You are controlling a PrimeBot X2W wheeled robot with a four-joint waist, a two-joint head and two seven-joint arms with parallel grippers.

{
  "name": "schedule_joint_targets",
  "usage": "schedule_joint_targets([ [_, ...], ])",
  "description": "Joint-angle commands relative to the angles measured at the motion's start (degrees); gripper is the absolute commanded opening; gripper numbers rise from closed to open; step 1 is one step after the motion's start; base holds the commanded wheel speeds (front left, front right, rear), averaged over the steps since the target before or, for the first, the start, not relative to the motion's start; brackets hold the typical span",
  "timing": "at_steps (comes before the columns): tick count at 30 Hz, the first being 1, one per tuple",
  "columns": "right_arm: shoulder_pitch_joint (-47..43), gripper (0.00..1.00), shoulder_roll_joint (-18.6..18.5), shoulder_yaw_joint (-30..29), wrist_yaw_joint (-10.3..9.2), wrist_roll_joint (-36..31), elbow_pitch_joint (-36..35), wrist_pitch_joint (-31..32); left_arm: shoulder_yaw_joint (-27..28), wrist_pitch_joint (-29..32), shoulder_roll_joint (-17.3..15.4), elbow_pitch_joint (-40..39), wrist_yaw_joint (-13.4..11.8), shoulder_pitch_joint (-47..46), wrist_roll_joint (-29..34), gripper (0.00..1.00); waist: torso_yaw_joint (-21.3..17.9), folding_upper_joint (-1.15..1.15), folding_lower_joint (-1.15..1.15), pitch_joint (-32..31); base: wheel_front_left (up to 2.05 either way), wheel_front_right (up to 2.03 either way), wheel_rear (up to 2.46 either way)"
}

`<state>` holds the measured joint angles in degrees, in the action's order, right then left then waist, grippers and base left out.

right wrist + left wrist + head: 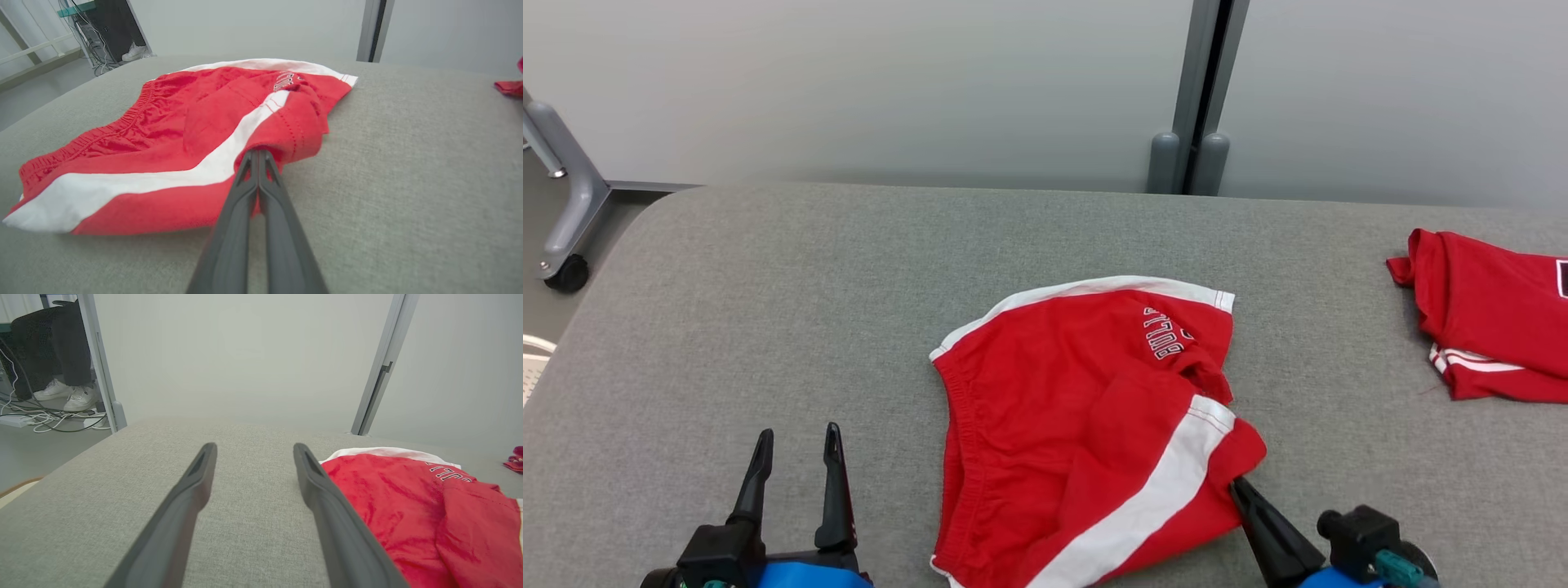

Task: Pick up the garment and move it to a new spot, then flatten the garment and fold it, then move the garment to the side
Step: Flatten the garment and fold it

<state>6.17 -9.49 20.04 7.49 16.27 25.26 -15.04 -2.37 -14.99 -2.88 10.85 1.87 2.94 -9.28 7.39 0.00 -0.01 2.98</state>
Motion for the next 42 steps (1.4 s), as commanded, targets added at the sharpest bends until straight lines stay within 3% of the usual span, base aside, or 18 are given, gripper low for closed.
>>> schedule_joint_targets([
  [1,-2.13,0.0,0.54,-0.99,0.01,-0.28,-0.36,-0.16,0.01,-0.25,0.0,-0.14,-0.04,0.52,-0.15,1.0,-0.56,0.0,0.01,-0.27,0.0,0.0,0.0],
  [2,-3.16,0.0,0.81,-1.89,0.01,-0.32,-0.53,-0.17,-0.02,-0.25,-0.01,-0.07,0.05,0.56,-0.11,1.0,-0.75,0.0,0.01,-0.31,0.0,0.0,0.0],
  [3,-3.96,0.06,1.2,-2.8,0.01,-0.4,-1.05,-0.17,0.05,-0.25,0.0,-0.03,0.1,0.64,-0.09,1.0,-1.0,0.0,0.01,-0.37,0.0,0.0,0.0],
  [4,-4.79,0.48,1.55,-3.55,0.01,-0.62,-1.45,-0.16,0.07,-0.25,0.0,0.02,0.11,0.72,-0.03,1.0,-1.22,0.0,0.01,-0.45,0.0,0.0,0.0],
  [5,-5.73,1.0,1.99,-4.42,0.01,-0.66,-1.83,-0.17,0.21,-0.25,-0.01,0.02,0.12,0.86,0.08,1.0,-1.52,0.0,0.01,-0.59,0.0,0.0,0.0],
  [15,-9.18,1.0,3.65,-13.46,0.01,-2.37,-7.81,-0.17,1.81,-0.25,-0.01,-0.1,0.44,3.01,0.78,1.0,-4.76,0.0,0.01,-2.81,0.0,0.0,0.0],
  [27,-11.87,1.0,5.95,-21.7,0.01,-5.7,-18.91,-0.17,2.61,-0.25,0.0,0.06,1.13,3.51,1.79,1.0,-5.79,0.0,0.01,-3.69,0.0,0.0,0.0],
  [33,-12.19,1.0,6.08,-19.91,0.01,-7.68,-17.57,-0.17,2.62,-0.25,0.0,0.12,1.43,3.55,1.96,1.0,-5.67,0.0,0.01,-3.59,0.0,0.0,0.0],
  [42,-2.79,1.0,1.27,-10.2,0.01,-6.72,-9.24,-0.17,1.99,-0.25,-0.01,0.4,1.52,2.0,2.33,1.0,-3.87,0.0,0.01,-2.81,0.0,0.0,0.0],
])
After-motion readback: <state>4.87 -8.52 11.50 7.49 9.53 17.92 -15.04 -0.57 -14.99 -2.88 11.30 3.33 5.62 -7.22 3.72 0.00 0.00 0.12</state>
